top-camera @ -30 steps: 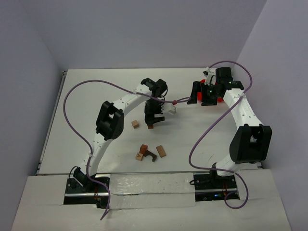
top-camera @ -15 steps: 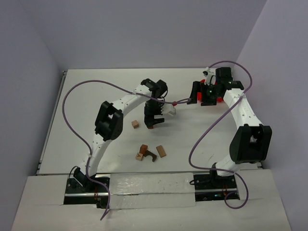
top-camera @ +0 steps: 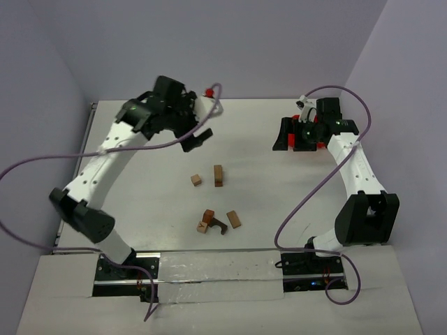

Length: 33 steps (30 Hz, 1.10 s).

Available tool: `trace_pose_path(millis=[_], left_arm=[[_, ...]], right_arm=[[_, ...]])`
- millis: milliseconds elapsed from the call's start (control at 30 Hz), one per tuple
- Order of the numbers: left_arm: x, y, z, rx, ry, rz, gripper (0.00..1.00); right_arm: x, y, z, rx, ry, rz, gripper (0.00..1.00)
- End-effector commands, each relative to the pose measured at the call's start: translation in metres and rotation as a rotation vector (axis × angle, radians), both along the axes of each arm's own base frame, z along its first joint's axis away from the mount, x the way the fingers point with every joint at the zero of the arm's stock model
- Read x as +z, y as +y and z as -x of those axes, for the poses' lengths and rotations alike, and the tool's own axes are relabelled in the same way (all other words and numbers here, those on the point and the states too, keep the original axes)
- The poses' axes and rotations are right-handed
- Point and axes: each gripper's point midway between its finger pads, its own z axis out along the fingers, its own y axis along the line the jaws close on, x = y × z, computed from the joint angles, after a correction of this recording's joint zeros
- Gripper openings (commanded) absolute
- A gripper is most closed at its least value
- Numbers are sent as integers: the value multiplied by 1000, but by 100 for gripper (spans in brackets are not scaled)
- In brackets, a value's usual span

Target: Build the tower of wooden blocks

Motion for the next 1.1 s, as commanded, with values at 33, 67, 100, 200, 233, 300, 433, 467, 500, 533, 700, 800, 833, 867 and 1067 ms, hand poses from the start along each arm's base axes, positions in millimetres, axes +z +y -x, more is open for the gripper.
trace_pose_path(millis=[33,67,100,200,233,300,433,467,500,533,700,800,833,867,1067], left_arm=[[-2,27,-14,232,65,203,99],[-6,33,-11,226,98,227,99],[-13,36,-8,241,133,258,99],[-37,41,-1,259,196,316,99],[-47,41,0,259,198,314,98],[-60,42,2,253,203,304,98],[-98,44,2,243,259,241,94],[-107,43,0,252,274,230,92],[-112,44,-4,262,276,223,85],[-120,42,-6,265,289,215,84],[-145,35,-7,222,305,191,77],[-163,29,-5,189,321,142,72],[-168,27,-4,184,327,128,71],[-172,25,-4,176,331,117,69],[-196,17,-3,165,345,32,67]], right_arm=[[16,3,4,26,-95,62,100],[15,7,5,38,-100,74,100],[15,7,5,38,-102,84,100],[13,10,6,45,-104,102,100],[13,10,6,47,-104,105,100],[13,10,5,46,-105,109,100],[9,10,5,44,-89,110,100],[7,11,4,43,-86,109,100],[7,10,4,42,-85,111,100],[6,10,3,41,-81,111,100],[2,10,1,38,-70,118,100],[-1,10,0,38,-60,119,100],[-2,9,0,37,-57,119,100],[-2,10,0,37,-55,119,100],[-7,10,-2,38,-42,120,100]])
